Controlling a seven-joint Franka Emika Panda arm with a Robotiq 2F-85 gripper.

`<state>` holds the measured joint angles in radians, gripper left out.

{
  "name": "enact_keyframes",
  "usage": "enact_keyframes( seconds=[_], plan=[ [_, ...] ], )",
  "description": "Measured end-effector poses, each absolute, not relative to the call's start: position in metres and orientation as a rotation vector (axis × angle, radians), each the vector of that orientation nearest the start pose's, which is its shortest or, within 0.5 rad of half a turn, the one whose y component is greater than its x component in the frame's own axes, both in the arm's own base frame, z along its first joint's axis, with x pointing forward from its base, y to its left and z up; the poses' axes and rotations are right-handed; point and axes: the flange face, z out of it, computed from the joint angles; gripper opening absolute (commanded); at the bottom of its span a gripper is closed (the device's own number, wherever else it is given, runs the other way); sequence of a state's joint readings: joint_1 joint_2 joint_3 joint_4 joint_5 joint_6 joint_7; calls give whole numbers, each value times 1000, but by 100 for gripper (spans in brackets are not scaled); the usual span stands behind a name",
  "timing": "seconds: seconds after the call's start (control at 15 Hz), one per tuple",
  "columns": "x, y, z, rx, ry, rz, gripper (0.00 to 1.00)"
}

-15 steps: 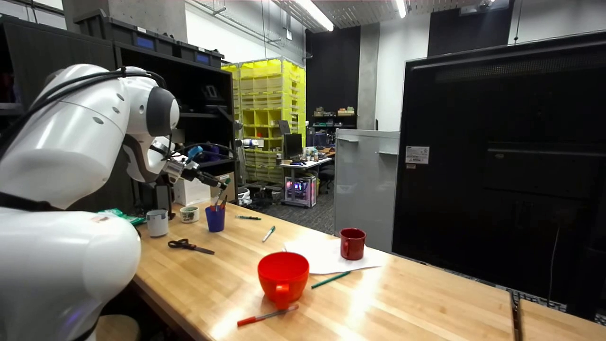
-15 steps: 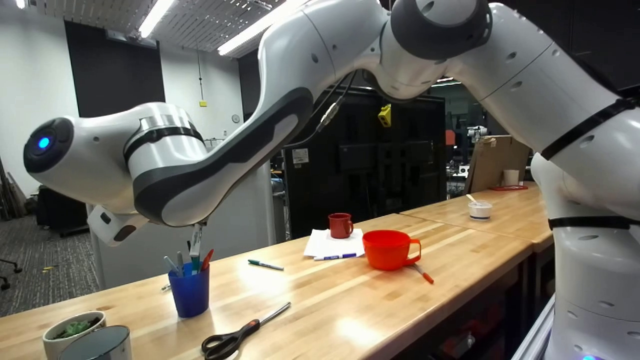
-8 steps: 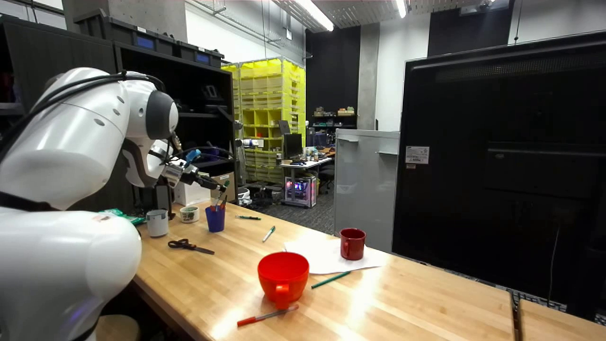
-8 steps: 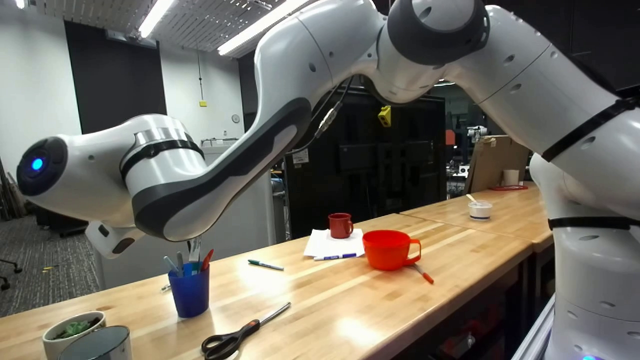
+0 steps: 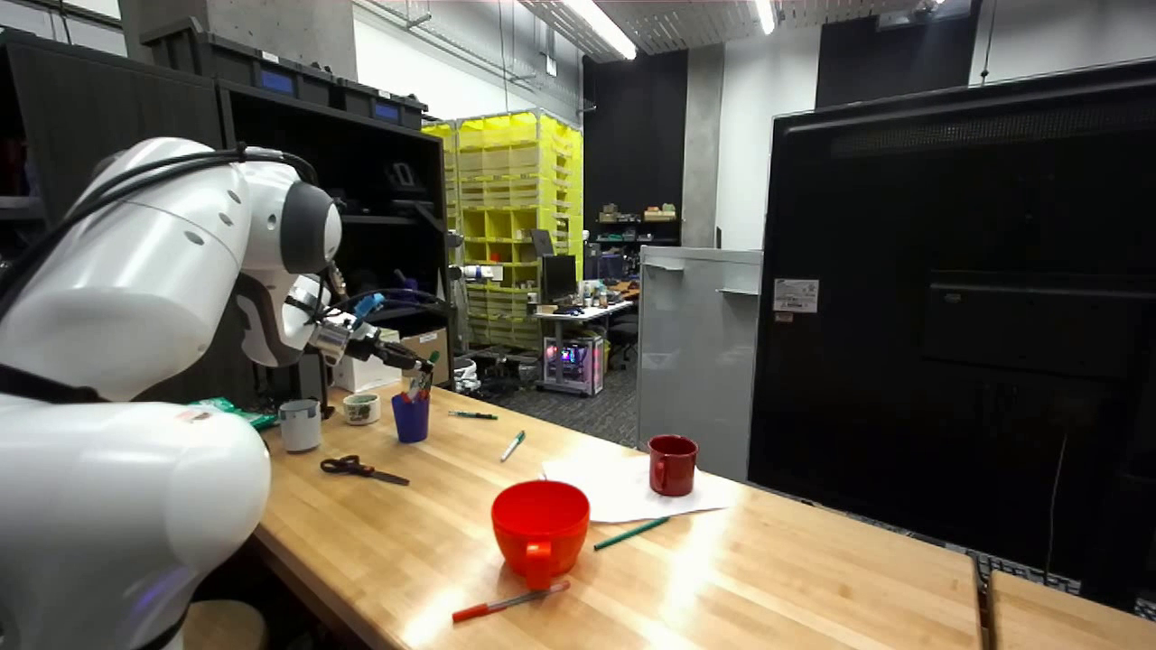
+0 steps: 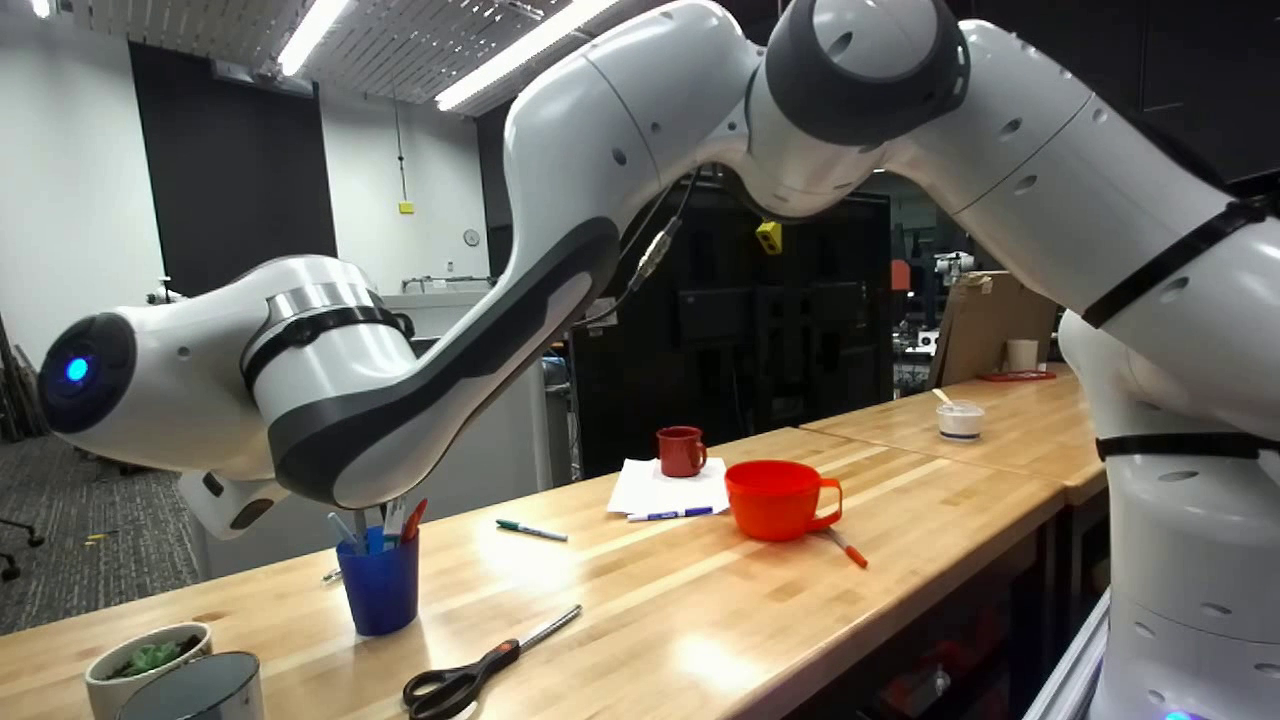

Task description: Move the marker to the blue cup

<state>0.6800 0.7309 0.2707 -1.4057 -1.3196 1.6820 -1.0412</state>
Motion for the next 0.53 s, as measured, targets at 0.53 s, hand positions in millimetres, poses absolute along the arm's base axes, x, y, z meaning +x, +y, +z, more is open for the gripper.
enact_keyframes(
  seconds=[0.53],
  plan=[
    [521, 496, 292, 727, 1923, -459, 5]
  ],
)
